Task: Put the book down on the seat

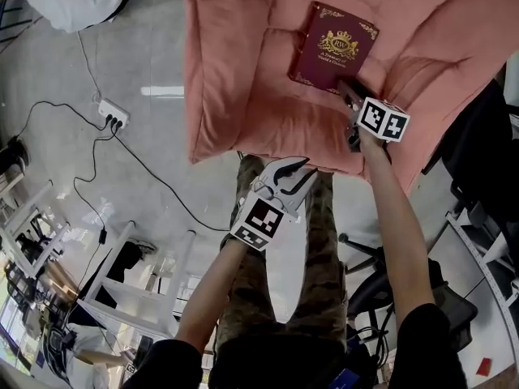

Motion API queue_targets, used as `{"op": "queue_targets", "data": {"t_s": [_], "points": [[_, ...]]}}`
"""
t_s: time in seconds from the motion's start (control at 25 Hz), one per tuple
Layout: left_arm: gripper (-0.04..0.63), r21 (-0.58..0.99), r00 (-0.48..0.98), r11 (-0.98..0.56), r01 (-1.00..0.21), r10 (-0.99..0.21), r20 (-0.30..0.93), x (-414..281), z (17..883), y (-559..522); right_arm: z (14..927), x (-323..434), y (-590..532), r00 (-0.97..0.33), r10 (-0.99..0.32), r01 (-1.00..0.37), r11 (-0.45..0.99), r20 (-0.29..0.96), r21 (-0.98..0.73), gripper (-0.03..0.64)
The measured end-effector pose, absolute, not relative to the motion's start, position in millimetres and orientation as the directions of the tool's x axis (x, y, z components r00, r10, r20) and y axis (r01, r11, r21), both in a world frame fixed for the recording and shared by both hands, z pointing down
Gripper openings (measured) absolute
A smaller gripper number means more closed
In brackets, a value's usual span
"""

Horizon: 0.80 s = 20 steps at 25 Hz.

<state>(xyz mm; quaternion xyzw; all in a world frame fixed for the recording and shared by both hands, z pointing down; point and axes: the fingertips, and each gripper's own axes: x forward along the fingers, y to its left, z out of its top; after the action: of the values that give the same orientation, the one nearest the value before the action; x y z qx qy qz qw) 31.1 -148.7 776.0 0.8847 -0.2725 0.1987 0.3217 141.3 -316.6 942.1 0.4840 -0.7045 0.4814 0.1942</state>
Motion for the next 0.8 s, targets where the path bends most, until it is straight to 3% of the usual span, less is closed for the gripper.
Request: {"op": "queue_targets", "data": {"t_s": [0.8], "points": [[0.055,0.547,0.716,-0.462,-0.698,-0.457,0.527,32,736,-184,835,106,-206,-0.59,-0.491,-0.786,0.17,0.641,-0.594,0.189]]}}
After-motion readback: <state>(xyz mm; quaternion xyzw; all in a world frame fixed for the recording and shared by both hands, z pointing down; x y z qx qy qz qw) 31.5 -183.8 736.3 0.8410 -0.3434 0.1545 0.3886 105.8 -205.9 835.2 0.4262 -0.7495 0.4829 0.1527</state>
